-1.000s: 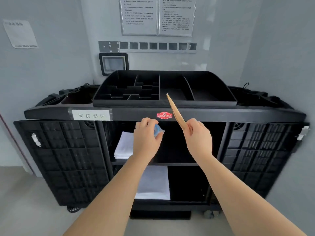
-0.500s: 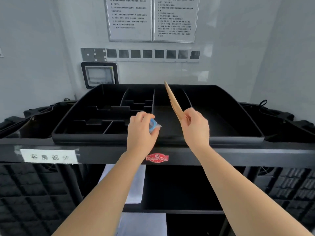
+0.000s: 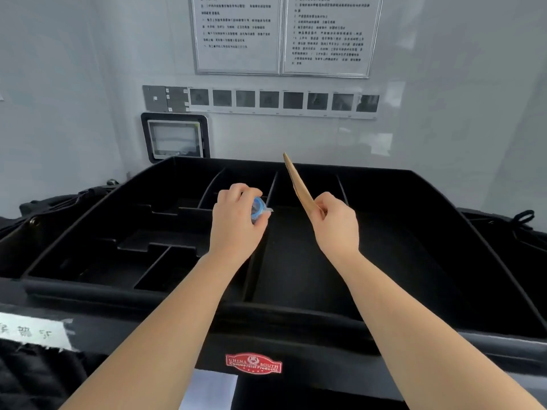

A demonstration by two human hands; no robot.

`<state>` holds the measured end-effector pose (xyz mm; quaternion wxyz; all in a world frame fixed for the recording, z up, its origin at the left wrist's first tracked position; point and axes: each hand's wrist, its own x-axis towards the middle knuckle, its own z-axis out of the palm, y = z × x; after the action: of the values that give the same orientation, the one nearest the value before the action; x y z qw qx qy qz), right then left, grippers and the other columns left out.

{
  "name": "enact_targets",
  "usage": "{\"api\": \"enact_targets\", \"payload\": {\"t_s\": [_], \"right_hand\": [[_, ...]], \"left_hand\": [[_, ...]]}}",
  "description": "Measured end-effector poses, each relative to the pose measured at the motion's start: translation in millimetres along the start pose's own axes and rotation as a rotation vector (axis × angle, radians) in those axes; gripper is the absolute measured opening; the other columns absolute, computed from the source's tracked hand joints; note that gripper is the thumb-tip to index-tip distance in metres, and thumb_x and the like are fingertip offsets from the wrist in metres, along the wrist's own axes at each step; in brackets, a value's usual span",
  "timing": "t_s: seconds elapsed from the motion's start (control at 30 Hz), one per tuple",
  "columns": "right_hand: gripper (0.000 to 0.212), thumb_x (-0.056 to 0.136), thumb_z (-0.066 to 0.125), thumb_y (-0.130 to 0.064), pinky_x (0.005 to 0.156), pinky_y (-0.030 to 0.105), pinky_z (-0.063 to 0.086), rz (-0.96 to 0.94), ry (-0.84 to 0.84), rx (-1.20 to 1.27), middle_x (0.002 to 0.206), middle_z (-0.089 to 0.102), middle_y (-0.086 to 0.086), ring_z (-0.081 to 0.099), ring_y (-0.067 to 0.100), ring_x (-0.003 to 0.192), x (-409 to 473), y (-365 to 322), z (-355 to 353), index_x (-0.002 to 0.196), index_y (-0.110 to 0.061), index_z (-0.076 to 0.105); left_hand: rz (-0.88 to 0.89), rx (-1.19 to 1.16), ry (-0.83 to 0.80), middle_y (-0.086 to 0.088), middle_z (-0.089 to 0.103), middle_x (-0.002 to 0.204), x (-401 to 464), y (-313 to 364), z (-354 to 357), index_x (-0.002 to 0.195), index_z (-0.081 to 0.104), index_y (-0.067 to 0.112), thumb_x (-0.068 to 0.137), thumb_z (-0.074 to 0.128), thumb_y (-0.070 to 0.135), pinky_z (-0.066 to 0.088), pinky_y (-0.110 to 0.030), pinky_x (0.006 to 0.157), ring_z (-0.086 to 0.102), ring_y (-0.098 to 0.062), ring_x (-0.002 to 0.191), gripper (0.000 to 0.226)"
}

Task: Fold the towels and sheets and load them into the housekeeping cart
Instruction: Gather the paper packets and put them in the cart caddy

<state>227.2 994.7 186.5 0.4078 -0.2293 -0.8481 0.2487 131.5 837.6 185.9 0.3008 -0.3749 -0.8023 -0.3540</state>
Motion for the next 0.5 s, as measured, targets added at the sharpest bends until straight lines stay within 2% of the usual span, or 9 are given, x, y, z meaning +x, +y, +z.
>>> {"api": "enact_targets", "payload": {"t_s": [0.2,0.3,0.43,0.5], "right_hand": [[0.005,0.093,0.055,-0.018,0.054,0.024,0.049,0.182,-0.071,0.02,0.08,0.06,-0.003,0.057,0.011,0.068,36,8,21,0.094,-0.018,0.06],[0.008,0.091,0.058,-0.014,0.056,0.019,0.044,0.277,-0.131,0.073,0.083,0.062,-0.004,0.057,0.007,0.074,47,12,32,0.094,-0.018,0.064],[0.007,0.088,0.064,-0.011,0.072,0.031,0.057,0.444,-0.184,0.244,0.089,0.067,0.0,0.064,0.014,0.084,46,21,48,0.089,-0.015,0.069],[0.006,0.087,0.067,-0.01,0.076,0.038,0.059,0.563,-0.215,0.369,0.093,0.069,0.005,0.068,0.018,0.086,42,25,57,0.091,-0.014,0.069]], "left_hand": [[0.068,0.006,0.0,-0.003,0.054,0.117,35,-16,17,0.116,0.061,0.013,0.083,0.071,0.024,0.045,-0.035,0.087,0.046,-0.021,0.106,0.036],[0.111,0.021,-0.034,-0.004,0.054,0.117,49,-25,24,0.116,0.061,0.012,0.084,0.071,0.025,0.046,-0.037,0.086,0.047,-0.022,0.105,0.036],[0.19,0.068,-0.123,-0.001,0.054,0.119,55,-37,34,0.119,0.06,0.014,0.086,0.068,0.03,0.042,-0.032,0.086,0.046,-0.021,0.107,0.037],[0.182,0.032,-0.127,-0.001,0.055,0.118,54,-42,38,0.118,0.061,0.014,0.086,0.069,0.029,0.044,-0.032,0.086,0.046,-0.02,0.107,0.037]]}}
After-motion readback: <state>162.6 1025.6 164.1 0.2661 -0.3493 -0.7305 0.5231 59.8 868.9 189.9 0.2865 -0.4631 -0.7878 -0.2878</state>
